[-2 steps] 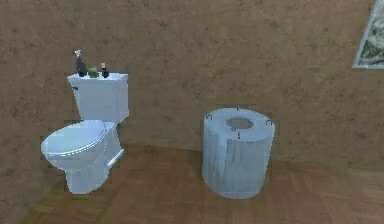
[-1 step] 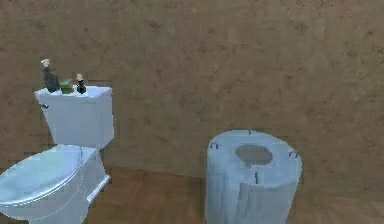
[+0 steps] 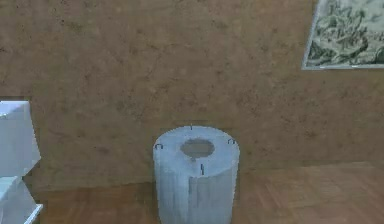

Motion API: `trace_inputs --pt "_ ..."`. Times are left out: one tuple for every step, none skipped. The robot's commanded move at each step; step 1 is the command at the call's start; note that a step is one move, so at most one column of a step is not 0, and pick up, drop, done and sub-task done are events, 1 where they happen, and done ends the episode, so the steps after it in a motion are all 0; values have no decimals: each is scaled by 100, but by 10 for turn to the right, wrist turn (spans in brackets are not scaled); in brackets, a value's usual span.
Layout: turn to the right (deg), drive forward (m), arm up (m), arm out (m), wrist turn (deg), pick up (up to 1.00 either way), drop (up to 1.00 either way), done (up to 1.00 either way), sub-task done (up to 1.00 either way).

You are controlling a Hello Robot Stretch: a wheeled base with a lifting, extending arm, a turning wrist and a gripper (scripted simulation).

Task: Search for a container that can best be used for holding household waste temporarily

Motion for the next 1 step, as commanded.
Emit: trace_inputs --pt "0 0 0 0 0 0 0 100 0"
